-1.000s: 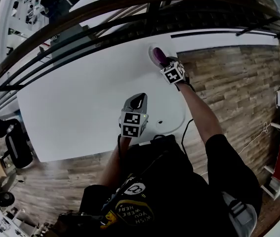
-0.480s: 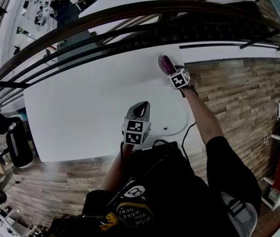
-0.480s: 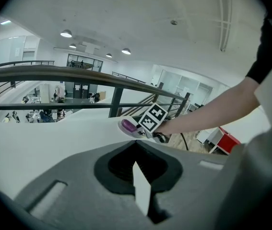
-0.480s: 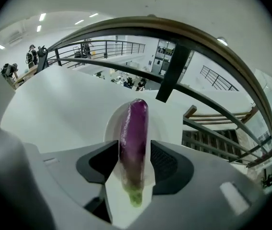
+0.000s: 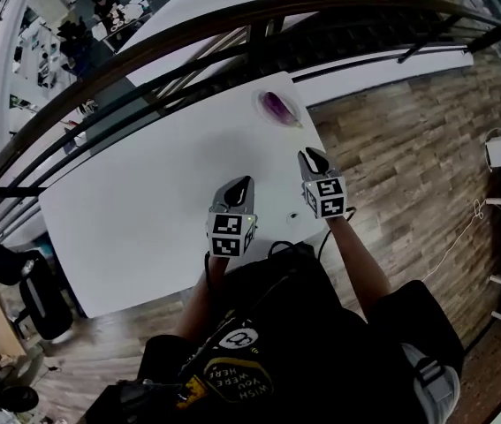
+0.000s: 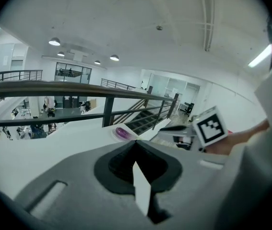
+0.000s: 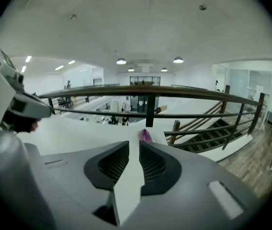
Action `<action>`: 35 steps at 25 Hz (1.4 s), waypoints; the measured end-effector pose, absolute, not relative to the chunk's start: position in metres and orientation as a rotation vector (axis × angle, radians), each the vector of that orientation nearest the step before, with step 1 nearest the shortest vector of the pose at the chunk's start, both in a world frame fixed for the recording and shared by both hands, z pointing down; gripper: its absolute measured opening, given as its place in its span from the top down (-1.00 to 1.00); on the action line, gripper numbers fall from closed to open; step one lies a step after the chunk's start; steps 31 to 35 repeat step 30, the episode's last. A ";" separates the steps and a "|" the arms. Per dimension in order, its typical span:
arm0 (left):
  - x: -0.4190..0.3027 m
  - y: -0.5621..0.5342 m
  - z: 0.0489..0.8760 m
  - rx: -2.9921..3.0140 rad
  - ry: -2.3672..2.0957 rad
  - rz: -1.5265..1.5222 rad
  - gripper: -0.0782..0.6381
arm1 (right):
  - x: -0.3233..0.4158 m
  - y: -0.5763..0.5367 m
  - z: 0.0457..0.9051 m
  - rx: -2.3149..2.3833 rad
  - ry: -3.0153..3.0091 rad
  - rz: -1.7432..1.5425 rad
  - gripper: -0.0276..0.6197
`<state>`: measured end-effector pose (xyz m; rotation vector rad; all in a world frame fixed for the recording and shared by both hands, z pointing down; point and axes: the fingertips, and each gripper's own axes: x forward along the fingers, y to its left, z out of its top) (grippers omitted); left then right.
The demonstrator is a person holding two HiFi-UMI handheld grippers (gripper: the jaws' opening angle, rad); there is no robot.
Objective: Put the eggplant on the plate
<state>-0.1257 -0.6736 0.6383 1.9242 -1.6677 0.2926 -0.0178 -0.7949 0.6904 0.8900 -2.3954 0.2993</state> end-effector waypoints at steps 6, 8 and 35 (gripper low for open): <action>-0.113 -0.668 0.586 2.073 -1.662 0.241 0.77 | 0.006 -0.716 0.567 1.112 -2.622 0.408 0.91; -0.103 -0.662 0.570 2.121 -1.637 0.210 0.77 | 0.012 -0.695 0.534 1.153 -2.670 0.369 0.91; -0.053 -0.636 0.551 2.256 -1.490 0.145 0.77 | 0.015 -0.635 0.510 1.192 -2.739 0.318 0.91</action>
